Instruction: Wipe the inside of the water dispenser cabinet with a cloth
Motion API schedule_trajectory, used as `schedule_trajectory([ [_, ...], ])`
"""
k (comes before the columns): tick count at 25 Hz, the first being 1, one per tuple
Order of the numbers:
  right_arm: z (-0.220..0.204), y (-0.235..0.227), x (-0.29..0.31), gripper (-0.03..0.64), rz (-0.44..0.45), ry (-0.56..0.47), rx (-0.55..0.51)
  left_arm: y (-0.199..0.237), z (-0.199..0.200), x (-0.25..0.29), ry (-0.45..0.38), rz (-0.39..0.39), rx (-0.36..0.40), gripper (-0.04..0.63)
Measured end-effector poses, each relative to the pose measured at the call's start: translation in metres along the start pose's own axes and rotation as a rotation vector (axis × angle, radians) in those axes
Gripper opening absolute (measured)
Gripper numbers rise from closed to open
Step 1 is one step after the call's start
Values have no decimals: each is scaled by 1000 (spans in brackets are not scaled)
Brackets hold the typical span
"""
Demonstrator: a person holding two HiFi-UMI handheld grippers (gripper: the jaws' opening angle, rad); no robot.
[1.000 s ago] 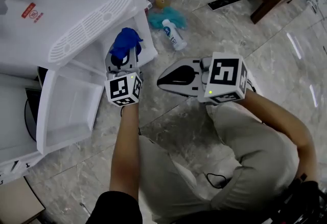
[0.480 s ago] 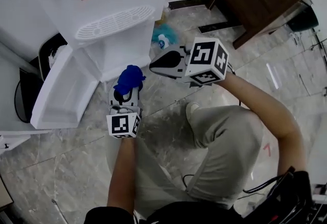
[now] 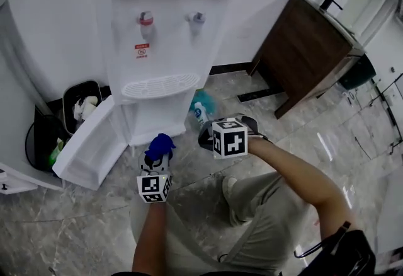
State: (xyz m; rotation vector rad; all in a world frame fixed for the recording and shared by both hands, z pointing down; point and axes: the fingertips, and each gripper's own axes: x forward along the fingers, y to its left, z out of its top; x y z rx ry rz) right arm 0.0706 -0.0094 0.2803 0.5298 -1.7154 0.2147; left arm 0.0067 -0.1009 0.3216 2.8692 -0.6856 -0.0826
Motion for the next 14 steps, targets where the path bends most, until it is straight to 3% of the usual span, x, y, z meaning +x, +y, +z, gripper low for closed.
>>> schedule_trajectory([
  [3, -14, -8, -7, -3, -27, 44, -27, -8, -1, 8, 6, -39, -14, 127],
  [8, -50, -10, 9, -3, 2, 121, -27, -22, -11, 10, 20, -118, -40, 127],
  [14, -65, 19, 54, -3, 161, 128, -59, -22, -26, -27, 119, -98, 19, 127],
])
